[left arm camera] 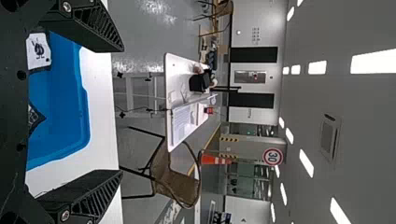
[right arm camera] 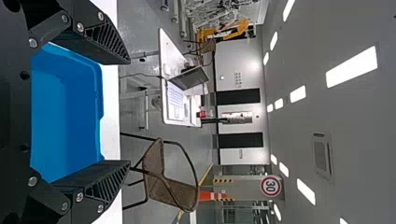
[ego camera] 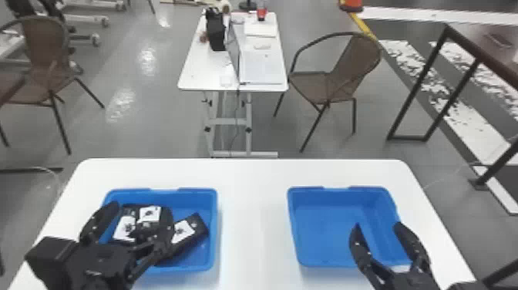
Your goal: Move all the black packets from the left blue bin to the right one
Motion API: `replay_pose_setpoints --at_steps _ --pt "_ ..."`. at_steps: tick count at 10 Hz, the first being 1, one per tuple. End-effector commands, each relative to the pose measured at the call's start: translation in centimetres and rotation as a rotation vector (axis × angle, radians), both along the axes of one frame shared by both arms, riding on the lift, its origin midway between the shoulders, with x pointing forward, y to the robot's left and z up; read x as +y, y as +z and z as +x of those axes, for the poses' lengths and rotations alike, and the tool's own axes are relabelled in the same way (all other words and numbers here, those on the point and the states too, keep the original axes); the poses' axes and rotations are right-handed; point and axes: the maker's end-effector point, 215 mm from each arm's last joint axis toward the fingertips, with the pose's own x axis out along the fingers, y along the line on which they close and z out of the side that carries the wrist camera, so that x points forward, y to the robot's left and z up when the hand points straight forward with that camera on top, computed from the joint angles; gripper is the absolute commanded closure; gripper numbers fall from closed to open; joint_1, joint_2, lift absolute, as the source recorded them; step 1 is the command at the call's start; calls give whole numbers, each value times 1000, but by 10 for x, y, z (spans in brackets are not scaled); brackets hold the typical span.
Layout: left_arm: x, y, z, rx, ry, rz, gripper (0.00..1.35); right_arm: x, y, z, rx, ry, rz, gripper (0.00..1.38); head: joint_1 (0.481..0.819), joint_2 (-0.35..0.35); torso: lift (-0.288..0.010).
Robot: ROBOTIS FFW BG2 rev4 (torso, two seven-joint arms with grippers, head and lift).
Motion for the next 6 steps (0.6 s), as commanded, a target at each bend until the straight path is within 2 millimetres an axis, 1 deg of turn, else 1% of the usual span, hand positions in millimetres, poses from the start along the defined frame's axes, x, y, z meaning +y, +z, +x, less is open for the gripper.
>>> replay_pose_setpoints --at_steps 1,6 --pt "0 0 0 0 0 -1 101 2 -1 0 1 -1 6 282 695 -71 0" --pt "-2 -2 0 3 -1 -12 101 3 -3 -1 5 0 15 283 695 -69 0"
